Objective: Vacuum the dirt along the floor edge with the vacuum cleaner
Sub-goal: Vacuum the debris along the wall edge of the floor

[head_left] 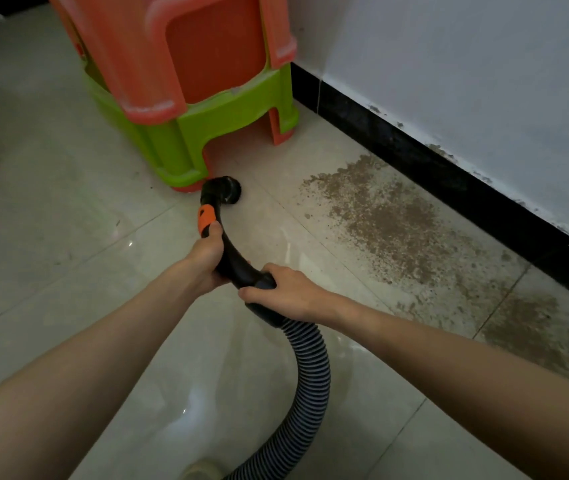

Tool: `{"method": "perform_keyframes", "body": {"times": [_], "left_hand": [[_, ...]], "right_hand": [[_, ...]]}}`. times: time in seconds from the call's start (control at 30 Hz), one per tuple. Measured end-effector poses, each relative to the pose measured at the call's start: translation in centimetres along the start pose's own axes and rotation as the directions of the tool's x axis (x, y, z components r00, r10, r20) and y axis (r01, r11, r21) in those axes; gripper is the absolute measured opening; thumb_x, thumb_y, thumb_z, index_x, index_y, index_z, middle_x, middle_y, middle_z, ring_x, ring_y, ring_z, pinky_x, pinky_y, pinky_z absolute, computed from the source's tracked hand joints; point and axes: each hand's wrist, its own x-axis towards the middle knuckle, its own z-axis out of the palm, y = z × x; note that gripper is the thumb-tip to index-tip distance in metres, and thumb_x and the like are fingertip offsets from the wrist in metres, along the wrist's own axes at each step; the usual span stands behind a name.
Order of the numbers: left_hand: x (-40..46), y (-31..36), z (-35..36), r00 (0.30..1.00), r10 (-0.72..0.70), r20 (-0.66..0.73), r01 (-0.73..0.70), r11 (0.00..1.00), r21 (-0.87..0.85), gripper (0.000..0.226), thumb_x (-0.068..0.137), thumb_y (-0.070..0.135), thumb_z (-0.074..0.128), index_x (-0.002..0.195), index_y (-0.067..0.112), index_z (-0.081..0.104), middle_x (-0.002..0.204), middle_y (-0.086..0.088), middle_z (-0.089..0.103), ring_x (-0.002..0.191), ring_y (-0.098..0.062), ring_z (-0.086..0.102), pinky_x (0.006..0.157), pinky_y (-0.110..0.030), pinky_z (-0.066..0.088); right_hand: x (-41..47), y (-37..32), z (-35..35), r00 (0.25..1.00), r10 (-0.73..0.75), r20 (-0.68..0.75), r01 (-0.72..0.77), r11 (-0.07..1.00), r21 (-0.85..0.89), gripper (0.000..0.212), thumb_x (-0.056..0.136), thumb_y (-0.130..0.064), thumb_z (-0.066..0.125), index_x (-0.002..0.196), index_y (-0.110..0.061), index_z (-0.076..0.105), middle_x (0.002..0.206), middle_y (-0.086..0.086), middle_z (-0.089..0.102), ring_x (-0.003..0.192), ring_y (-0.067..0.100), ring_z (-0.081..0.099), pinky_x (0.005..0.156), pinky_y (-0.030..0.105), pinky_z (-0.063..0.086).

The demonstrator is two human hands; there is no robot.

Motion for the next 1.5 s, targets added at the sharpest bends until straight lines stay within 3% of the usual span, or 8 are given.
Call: {"method": "perform_keyframes", "body": {"times": [0.1, 0.33, 0.5, 0.6, 0.77, 0.87, 1.1, 1.5], "left_hand": [[0.1, 0.5, 1.5, 1.000, 0.007, 0.021, -0.007, 1.000, -0.003, 0.063, 0.101, 0.048, 0.033, 0.144, 0.003, 0.023, 0.135, -0.020, 0.048, 0.118, -0.035, 0.052, 0.082, -0.044, 0.045], [0.7, 0.0, 6.4, 0.995, 0.004, 0.098, -0.007, 0.999, 0.032, 0.056, 0.100, 0.050, 0.031, 0.130, 0.003, 0.035, 0.095, -0.013, 0.054, 0.088, -0.029, 0.057, 0.077, -0.042, 0.049], [0.7, 0.2, 10.9, 0.991, 0.029, 0.131, -0.042, 0.995, 0.095, 0.047, 0.100, 0.050, 0.030, 0.111, 0.005, 0.039, 0.125, -0.021, 0.058, 0.113, -0.036, 0.058, 0.087, -0.046, 0.052], [1.2, 0.3, 12.1, 0.991, 0.016, 0.133, -0.031, 0.993, 0.111, 0.051, 0.100, 0.051, 0.030, 0.120, 0.005, 0.041, 0.126, -0.020, 0.057, 0.109, -0.035, 0.059, 0.089, -0.049, 0.052], [1.9, 1.2, 13.6, 0.983, 0.014, 0.183, -0.037, 0.991, 0.126, 0.056, 0.100, 0.051, 0.031, 0.129, 0.005, 0.039, 0.105, -0.013, 0.059, 0.093, -0.030, 0.061, 0.067, -0.042, 0.052], [2.2, 1.0, 15.2, 0.981, 0.022, 0.191, -0.047, 0.991, 0.127, 0.054, 0.100, 0.051, 0.032, 0.128, 0.007, 0.040, 0.094, -0.011, 0.058, 0.083, -0.026, 0.060, 0.061, -0.039, 0.050], [3.7, 1.0, 19.2, 0.981, 0.061, 0.185, -0.090, 0.984, 0.156, 0.048, 0.099, 0.052, 0.034, 0.114, 0.007, 0.041, 0.092, -0.008, 0.059, 0.080, -0.023, 0.060, 0.060, -0.037, 0.049], [6.9, 3.9, 23.0, 0.961, 0.155, 0.227, -0.214, 0.940, 0.265, 0.054, 0.100, 0.050, 0.031, 0.131, 0.007, 0.038, 0.094, -0.006, 0.052, 0.088, -0.025, 0.057, 0.071, -0.040, 0.049]], "right_hand": [[-0.3, 0.3, 0.0, 0.990, -0.009, -0.139, 0.005, 1.000, -0.031, 0.031, 0.081, -0.051, 0.061, 0.098, -0.027, 0.052, 0.084, -0.003, 0.060, 0.075, 0.013, 0.060, 0.058, 0.027, 0.047], [-1.8, 2.6, -2.9, 0.960, 0.038, -0.278, -0.062, 0.995, -0.081, 0.031, 0.079, -0.058, 0.057, 0.091, -0.030, 0.053, 0.081, -0.003, 0.063, 0.072, 0.014, 0.062, 0.061, 0.032, 0.052], [-2.8, 5.0, -6.0, 0.939, 0.079, -0.336, -0.095, 0.995, -0.030, 0.029, 0.078, -0.060, 0.057, 0.086, -0.032, 0.055, 0.080, -0.006, 0.064, 0.068, 0.010, 0.063, 0.055, 0.027, 0.051], [-2.6, 5.8, -7.1, 0.935, 0.068, -0.347, -0.085, 0.996, -0.033, 0.029, 0.079, -0.058, 0.059, 0.088, -0.031, 0.057, 0.080, -0.005, 0.064, 0.070, 0.010, 0.063, 0.061, 0.031, 0.053], [-2.0, 6.5, -8.6, 0.926, 0.068, -0.371, -0.068, 0.998, 0.014, 0.026, 0.078, -0.057, 0.061, 0.082, -0.031, 0.058, 0.073, -0.010, 0.065, 0.062, 0.002, 0.062, 0.049, 0.018, 0.044], [-2.0, 7.5, -9.6, 0.923, 0.080, -0.377, -0.075, 0.997, 0.027, 0.026, 0.078, -0.055, 0.062, 0.084, -0.029, 0.060, 0.076, -0.007, 0.066, 0.067, 0.007, 0.064, 0.056, 0.025, 0.053], [-1.4, 9.9, -12.0, 0.900, 0.119, -0.419, -0.113, 0.993, 0.039, 0.029, 0.076, -0.058, 0.061, 0.081, -0.029, 0.058, 0.078, -0.005, 0.066, 0.070, 0.013, 0.065, 0.066, 0.036, 0.057], [1.9, 10.4, -14.9, 0.879, 0.143, -0.454, -0.113, 0.989, 0.093, 0.027, 0.077, -0.059, 0.059, 0.080, -0.033, 0.054, 0.079, -0.003, 0.066, 0.071, 0.017, 0.066, 0.068, 0.039, 0.059]]}}
